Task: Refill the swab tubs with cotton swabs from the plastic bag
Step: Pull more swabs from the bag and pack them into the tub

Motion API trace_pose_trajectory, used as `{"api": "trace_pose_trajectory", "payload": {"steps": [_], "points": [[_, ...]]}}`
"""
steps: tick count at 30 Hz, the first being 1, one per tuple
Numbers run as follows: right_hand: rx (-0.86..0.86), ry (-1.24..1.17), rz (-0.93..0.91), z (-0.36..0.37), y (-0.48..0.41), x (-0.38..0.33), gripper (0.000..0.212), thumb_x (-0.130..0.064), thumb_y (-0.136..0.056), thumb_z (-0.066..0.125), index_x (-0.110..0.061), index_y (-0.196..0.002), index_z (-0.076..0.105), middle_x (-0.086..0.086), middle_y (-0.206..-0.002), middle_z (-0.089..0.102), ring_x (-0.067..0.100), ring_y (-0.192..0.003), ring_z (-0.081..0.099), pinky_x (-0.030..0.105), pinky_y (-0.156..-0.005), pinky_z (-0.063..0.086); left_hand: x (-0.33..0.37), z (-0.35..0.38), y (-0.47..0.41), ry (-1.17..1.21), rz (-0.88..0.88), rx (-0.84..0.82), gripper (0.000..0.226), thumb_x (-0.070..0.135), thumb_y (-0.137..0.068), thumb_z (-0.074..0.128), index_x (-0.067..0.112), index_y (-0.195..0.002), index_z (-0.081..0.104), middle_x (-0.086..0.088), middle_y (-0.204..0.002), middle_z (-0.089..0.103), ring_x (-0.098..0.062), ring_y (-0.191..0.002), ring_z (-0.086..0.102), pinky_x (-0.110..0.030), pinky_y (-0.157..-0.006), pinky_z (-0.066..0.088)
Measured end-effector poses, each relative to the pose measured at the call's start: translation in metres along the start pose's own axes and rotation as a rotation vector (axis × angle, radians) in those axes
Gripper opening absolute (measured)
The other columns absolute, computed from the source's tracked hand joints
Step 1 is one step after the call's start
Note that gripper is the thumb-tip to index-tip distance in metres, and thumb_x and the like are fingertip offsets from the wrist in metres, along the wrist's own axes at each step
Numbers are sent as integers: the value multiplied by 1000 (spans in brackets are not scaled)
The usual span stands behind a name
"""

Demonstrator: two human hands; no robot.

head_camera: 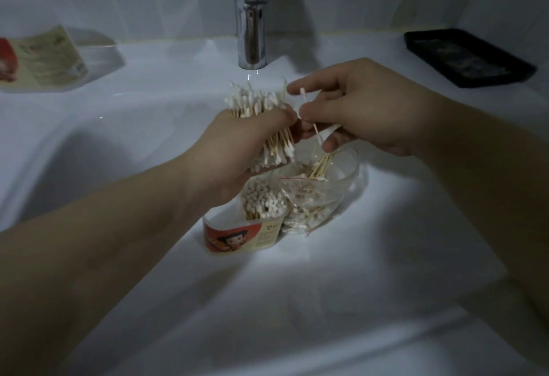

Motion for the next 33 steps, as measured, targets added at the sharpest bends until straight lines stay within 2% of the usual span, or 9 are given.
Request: {"api": "trace_pose_trajectory", "payload": {"steps": [4, 7, 10, 12, 14, 18, 23, 28, 33], "points": [[22, 173, -77, 1, -2, -1, 17, -15, -96, 68, -21, -112, 72, 6, -81, 78, 12, -69, 74, 35, -69, 62, -3, 1, 1, -10, -27, -16, 25, 17, -97, 63, 10, -120, 70, -9, -112, 76, -19, -100, 74, -31, -72, 59], [39, 235, -110, 8, -4, -2, 8, -21, -96, 67, -26, -99, 73, 1, -75, 78, 24, -77, 75, 46, -71, 59, -3, 2, 2, -3, -47, -28, 26, 18, -97, 62, 13, -121, 70, -4, -109, 78, -14, -91, 74, -29, -71, 59], [65, 258, -147, 10, -3, -3, 11, -21, -98, 66, -28, -94, 73, -6, -64, 74, 10, -49, 56, 28, -51, 44, -2, 1, 1, -22, -62, -52, 24, 20, -96, 62, 13, -118, 70, -2, -95, 76, -11, -80, 70, -26, -68, 55], [98, 277, -163, 8, -3, -3, 13, -21, -98, 66, -27, -92, 76, -3, -64, 73, 2, -40, 45, 18, -43, 37, -1, 2, 1, -25, -70, -66, 21, 20, -96, 62, 15, -114, 71, -2, -91, 74, -11, -77, 69, -23, -62, 53], [123, 286, -171, 7, -4, -4, 13, -27, -97, 66, -24, -96, 79, 0, -75, 73, 1, -46, 53, 15, -48, 40, -2, 3, 0, -26, -81, -70, 17, 15, -95, 63, 15, -110, 70, -3, -88, 73, -11, -74, 68, -23, -60, 53], [179, 211, -178, 1, -7, -4, 12, -30, -95, 68, -27, -98, 79, -3, -89, 78, 11, -77, 71, 27, -65, 53, -1, 4, 0, -40, -78, -74, 10, 7, -91, 65, 13, -98, 68, -7, -81, 68, -15, -68, 66, -26, -57, 53], [273, 131, -215, -5, -7, -5, 11, -13, -93, 69, -20, -96, 78, -6, -82, 79, 1, -65, 63, 24, -64, 54, -1, 7, 2, -47, -89, -88, 15, 5, -90, 68, 10, -104, 70, -10, -85, 68, -18, -72, 67, -29, -56, 53], [456, 135, -277, -25, -8, -9, 15, -15, -97, 64, -27, -96, 73, -8, -81, 76, -1, -64, 62, 18, -64, 54, -3, 1, 1, -86, -98, 8, 9, 9, -88, 71, 10, -97, 73, -10, -87, 71, -19, -76, 69, -29, -61, 56], [327, 224, -214, -18, -4, -7, 11, -20, -94, 68, -29, -96, 74, -5, -82, 77, 8, -69, 66, 27, -65, 58, 2, 0, -1, -40, -55, 42, 5, 15, -94, 66, 14, -91, 70, -6, -86, 73, -17, -81, 71, -33, -75, 54]]}}
Point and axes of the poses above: each hand's wrist, its own y-axis away from the middle knuckle, its own z-axis out of the palm, x = y × z, the point moved 4 cm from there along -y, towards the middle knuckle
